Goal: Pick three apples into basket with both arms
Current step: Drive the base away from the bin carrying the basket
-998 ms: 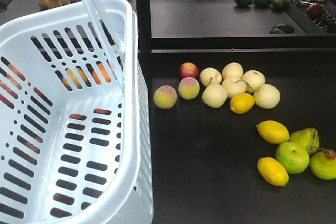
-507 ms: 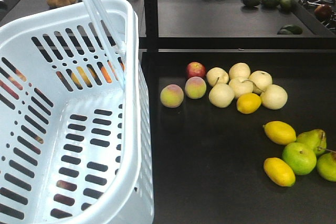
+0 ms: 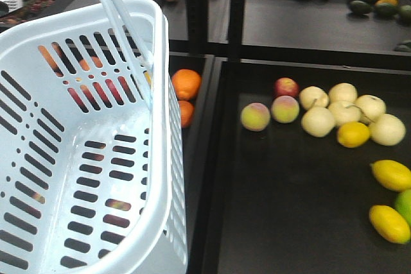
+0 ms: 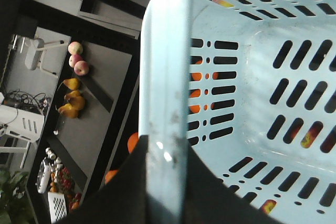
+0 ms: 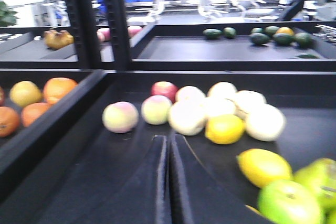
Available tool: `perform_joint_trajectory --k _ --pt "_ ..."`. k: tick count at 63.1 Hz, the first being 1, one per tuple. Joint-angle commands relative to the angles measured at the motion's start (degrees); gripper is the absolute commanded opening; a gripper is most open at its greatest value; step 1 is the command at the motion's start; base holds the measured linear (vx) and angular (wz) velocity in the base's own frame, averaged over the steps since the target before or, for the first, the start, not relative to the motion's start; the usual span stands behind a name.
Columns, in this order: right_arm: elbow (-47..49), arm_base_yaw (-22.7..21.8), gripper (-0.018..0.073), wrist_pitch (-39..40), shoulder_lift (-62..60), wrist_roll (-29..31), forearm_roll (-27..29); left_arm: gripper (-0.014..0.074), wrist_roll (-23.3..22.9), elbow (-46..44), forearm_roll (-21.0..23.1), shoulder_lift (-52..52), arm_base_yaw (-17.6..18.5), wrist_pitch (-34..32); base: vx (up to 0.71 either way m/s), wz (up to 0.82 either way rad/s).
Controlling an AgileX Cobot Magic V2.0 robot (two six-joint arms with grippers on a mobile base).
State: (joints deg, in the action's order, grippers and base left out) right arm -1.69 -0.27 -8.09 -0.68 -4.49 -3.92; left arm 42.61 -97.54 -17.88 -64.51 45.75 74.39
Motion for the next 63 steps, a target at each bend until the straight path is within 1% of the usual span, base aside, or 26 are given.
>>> perform_joint_trajectory --k 1,63 --pt "-0.73 -0.25 -0.0009 4.36 -0.73 0.05 -0.56 -0.0006 -0.6 -1.63 -0.92 0.66 0.39 -2.86 -0.03 0.37" --pt "-0.73 -0.25 -0.0009 4.36 -0.73 0.05 -0.56 -0.0006 -0.6 -1.63 -0.92 0.66 0.39 -2.86 -0.05 0.43"
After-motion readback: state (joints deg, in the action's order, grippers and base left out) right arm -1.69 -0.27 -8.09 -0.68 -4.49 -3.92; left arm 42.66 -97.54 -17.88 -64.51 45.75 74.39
